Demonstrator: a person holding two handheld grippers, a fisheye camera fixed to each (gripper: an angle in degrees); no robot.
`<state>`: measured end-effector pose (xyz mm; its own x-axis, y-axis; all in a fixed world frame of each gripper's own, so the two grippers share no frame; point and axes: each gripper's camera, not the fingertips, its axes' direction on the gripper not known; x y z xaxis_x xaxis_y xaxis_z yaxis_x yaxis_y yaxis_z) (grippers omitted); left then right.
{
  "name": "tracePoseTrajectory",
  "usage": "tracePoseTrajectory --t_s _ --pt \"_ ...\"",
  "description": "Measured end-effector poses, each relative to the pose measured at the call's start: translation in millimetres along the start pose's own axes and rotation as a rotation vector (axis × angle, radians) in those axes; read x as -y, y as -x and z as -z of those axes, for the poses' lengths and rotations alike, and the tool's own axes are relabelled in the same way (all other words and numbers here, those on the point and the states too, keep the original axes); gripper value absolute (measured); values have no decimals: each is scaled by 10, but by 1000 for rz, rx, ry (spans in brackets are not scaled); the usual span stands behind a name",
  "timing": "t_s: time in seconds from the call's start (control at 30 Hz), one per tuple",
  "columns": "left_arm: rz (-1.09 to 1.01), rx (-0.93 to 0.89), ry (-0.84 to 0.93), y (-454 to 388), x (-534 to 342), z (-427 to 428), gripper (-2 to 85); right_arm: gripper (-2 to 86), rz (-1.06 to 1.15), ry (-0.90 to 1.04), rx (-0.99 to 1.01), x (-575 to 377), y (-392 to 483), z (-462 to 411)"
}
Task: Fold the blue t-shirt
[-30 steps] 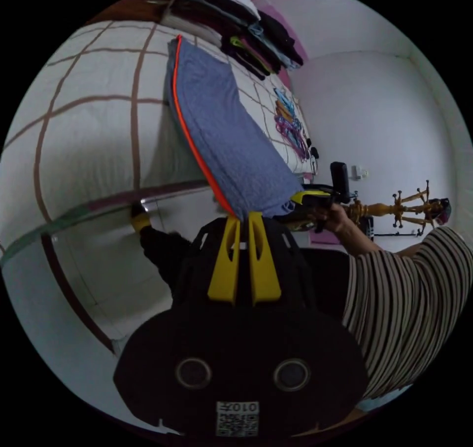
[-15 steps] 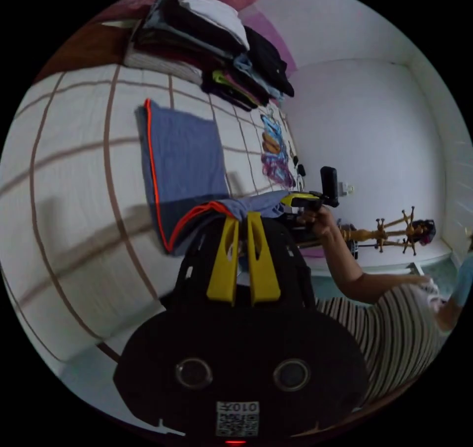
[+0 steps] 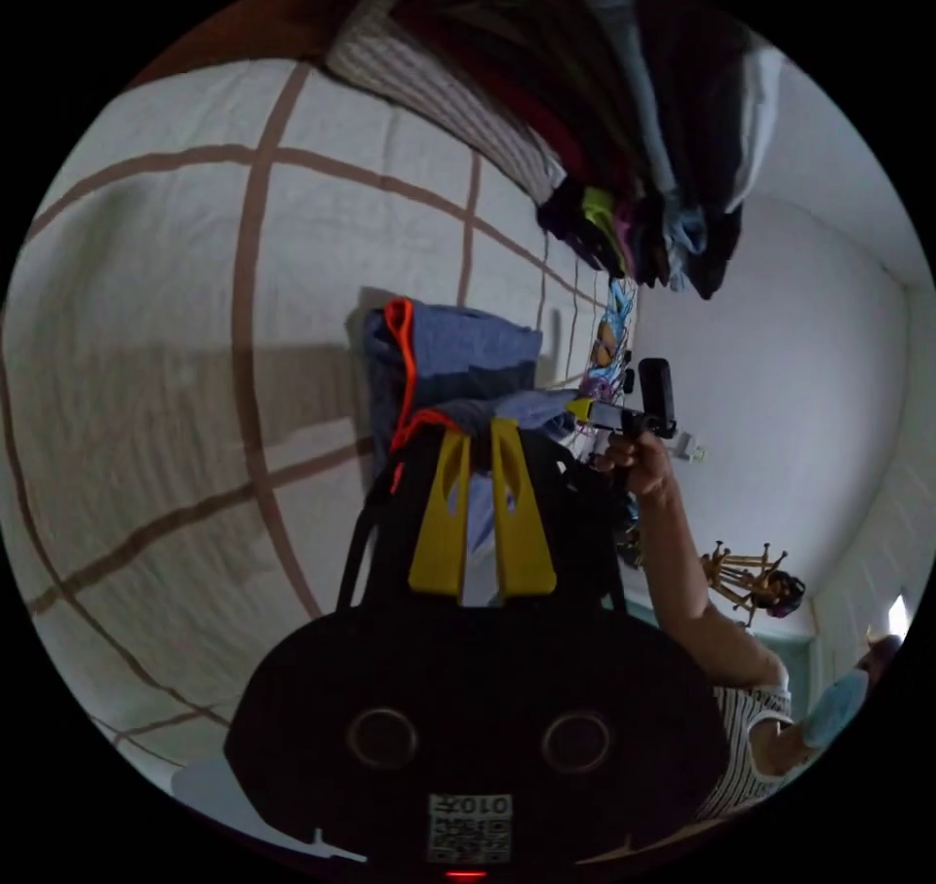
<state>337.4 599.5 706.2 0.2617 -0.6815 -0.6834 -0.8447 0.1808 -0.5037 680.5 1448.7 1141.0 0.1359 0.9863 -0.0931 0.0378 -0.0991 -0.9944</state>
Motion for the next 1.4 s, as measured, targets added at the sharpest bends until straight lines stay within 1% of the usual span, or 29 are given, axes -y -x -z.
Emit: tracePoseTrajectory --t_s 0.1,0.2,0.23,0.27,0.3,0.33,0.37,0.4,0.43,0.47,0.5,0.57,0.63,0.67,0.7,0.8,0.83,0.9,0.97,1.07,1.1,1.17,1.23,1.3,1.4 --pt "6 -35 21 42 168 -22 68 62 -48 -65 51 146 -43 119" --pt "23 -107 4 114 235 -14 73 65 -63 -212 185 155 -87 288" --pt "16 -146 -19 128 231 7 73 62 -55 -272 199 124 -71 356" --pt "-13 -172 -70 115 206 62 72 60 -40 -288 187 110 -44 382" --pt "-38 -173 -111 94 183 107 71 57 8 -303 130 85 45 412" --pt "-100 -139 -184 27 118 197 69 52 86 -305 55 56 172 414" --pt "-171 -67 -221 -66 44 250 68 49 137 -303 17 38 245 403" --pt "-211 -19 -226 -124 4 255 67 44 256 -299 -43 -5 402 357" --pt "-309 66 -209 -255 -69 209 65 40 390 -284 -88 -53 557 274" --pt "-421 131 -153 -395 -136 83 64 39 440 -266 -111 -68 620 218" --pt "-474 155 -111 -459 -165 -4 63 37 495 -211 -167 -65 708 85" --pt "-652 189 63 -659 -260 -425 61 34 505 -76 -252 18 758 -146" --pt "-728 227 137 -755 -300 -706 60 33 480 85 -366 174 771 -409" --pt "-744 255 140 -789 -301 -837 60 33 478 96 -395 206 780 -447" --pt "-750 261 133 -800 -296 -887 60 33 475 83 -432 265 804 -476" --pt "-713 243 93 -779 -207 -1027 59 41 440 14 -418 412 828 -420" --pt "-684 252 50 -756 -172 -1024 59 47 416 -23 -434 457 820 -381" --pt "-607 314 -34 -685 -126 -970 59 57 360 -105 -484 498 792 -301" --pt "-483 394 -149 -522 -113 -854 60 63 308 -185 -503 502 746 -214" --pt "-388 487 -185 -354 -202 -785 62 68 256 -243 -529 440 688 -128" --pt "-387 514 -215 -346 -257 -761 62 70 255 -269 -552 375 682 -99" --pt "-393 580 -362 -340 -570 -649 65 73 260 -305 -563 242 666 -49" --pt "-424 537 -411 -320 -853 -632 68 90 301 -351 -516 12 606 -18" --pt "-449 519 -383 -295 -1153 -735 73 107 307 -318 -471 -144 516 -63" --pt "-521 568 -277 -299 -1715 -1097 78 123 313 -229 -460 -420 349 -235"
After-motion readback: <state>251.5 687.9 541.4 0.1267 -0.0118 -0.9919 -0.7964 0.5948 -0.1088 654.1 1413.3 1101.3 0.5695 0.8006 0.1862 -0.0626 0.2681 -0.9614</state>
